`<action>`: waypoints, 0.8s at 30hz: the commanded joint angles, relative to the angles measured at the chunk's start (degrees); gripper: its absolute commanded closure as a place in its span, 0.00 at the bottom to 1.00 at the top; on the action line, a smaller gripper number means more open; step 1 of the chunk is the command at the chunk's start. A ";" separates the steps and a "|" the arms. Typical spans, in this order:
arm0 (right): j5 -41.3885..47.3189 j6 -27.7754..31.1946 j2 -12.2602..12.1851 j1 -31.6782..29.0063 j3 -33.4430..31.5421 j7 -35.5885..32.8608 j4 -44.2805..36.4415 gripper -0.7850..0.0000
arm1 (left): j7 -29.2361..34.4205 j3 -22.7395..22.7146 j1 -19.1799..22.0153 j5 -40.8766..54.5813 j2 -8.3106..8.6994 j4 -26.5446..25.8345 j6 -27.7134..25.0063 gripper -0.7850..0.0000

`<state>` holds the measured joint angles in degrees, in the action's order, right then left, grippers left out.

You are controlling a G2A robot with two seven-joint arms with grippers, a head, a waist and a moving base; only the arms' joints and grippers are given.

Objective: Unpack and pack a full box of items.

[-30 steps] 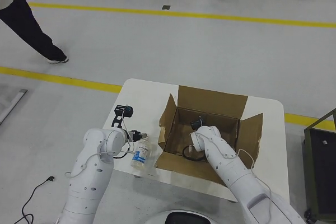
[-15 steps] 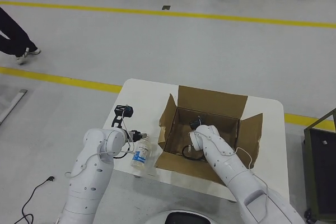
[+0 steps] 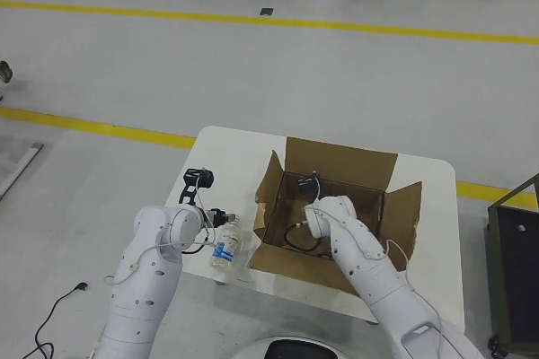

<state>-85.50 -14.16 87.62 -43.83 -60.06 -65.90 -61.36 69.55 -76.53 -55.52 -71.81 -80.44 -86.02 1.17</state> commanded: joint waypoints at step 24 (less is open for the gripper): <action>-3.22 7.53 -4.14 -23.80 -13.35 1.50 -41.87 1.00 | 0.00 0.00 0.00 0.00 0.00 0.00 0.00 0.00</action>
<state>-89.41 -6.86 83.48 -67.17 -73.47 -65.55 -103.58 69.55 -76.53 -55.52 -71.81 -80.44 -86.02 1.17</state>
